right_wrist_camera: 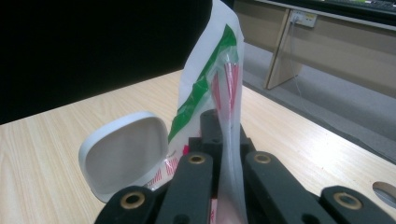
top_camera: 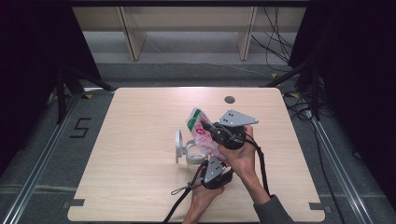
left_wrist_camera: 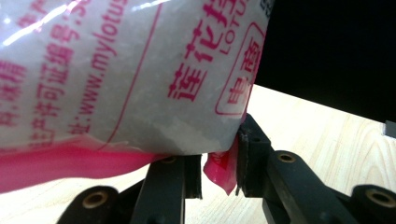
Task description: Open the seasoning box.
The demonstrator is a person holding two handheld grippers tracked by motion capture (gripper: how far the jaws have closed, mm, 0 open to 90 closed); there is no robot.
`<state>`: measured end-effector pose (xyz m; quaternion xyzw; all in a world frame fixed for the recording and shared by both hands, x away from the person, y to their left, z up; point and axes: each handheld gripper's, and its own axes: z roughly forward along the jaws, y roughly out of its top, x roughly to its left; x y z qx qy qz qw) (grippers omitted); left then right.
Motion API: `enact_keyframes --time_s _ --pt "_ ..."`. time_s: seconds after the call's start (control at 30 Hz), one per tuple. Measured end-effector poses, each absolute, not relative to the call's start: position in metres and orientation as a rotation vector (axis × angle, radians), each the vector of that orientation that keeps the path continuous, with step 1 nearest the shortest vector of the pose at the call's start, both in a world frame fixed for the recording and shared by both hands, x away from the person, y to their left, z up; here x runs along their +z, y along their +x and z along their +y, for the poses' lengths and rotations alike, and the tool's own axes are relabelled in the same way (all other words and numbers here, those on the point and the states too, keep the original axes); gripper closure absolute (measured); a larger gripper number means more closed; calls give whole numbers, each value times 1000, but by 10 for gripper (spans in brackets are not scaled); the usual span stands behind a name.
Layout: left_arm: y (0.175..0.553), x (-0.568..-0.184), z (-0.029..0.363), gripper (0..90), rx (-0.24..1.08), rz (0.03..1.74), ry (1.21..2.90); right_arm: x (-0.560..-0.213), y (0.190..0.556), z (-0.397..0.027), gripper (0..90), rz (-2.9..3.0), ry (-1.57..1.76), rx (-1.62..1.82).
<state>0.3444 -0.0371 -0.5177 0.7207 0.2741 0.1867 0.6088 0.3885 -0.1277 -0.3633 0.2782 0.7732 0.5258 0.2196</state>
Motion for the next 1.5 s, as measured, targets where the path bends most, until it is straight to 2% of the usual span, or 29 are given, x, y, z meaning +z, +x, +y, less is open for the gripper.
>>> enact_keyframes --time_s 1.5 --pt "349 -517 -40 742 435 627 1624 -362 390 -121 900 2164 716 1479"
